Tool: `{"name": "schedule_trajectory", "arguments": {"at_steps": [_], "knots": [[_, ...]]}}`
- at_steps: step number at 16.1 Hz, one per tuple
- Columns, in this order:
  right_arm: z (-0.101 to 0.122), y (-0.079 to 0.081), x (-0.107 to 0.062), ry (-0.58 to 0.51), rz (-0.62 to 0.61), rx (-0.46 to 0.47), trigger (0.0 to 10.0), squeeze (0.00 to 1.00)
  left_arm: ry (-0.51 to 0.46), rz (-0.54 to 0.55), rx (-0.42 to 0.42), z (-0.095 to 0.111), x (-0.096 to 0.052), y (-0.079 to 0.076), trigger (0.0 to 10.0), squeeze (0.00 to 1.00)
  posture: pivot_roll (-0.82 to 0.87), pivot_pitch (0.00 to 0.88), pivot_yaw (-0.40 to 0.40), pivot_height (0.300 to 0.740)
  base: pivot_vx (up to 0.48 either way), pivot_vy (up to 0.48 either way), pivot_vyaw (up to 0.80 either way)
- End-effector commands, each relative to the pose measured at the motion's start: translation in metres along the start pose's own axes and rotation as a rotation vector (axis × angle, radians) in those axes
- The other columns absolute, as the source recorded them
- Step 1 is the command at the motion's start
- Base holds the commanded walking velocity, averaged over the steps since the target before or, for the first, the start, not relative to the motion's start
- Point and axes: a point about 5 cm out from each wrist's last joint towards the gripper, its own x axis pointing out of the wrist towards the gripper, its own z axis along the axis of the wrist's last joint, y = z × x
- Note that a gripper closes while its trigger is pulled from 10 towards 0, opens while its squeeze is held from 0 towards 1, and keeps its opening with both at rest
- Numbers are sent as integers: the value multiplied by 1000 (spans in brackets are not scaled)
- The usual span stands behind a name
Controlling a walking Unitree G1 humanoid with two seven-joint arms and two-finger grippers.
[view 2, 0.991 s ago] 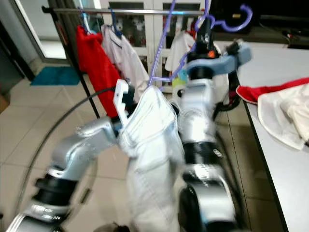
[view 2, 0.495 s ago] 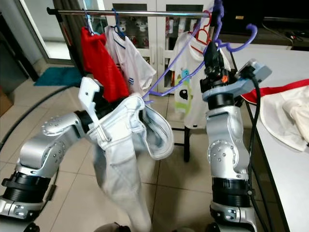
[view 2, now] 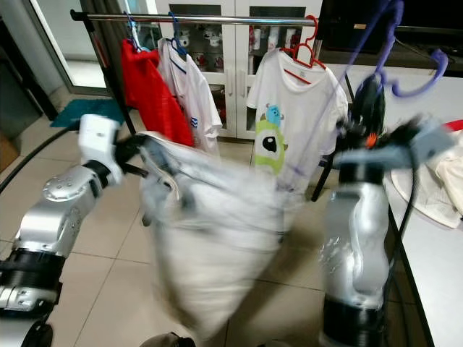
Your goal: Hang hanger
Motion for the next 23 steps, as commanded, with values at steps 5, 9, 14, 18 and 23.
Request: {"name": "schedule_trajectory", "arguments": {"at_steps": [5, 9, 14, 18, 23], "knots": [[-22, 25, -10, 67, -33, 131, 10000, 0, -145, -16, 4, 29, 17, -16, 0, 0, -110, 0, 80, 740, 0, 0, 0], [-20, 36, 7, 57, 48, 278, 10000, 0, -116, -99, 23, 19, 14, -24, 0, 0, -106, 0, 71, 740, 0, 0, 0], [-12, 44, 19, 66, 207, 313, 10000, 0, -48, -134, 117, 4, 8, -16, 0, 0, -107, 0, 68, 740, 0, 0, 0], [0, 50, 26, 82, 318, 436, 10000, 0, 40, -187, 240, -11, 4, -13, 0, 0, -110, 0, 70, 740, 0, 0, 0], [23, 59, 38, 53, 404, 610, 10000, 0, 118, -297, 355, -34, -2, -27, 0, 0, -122, 0, 71, 740, 0, 0, 0]]}}
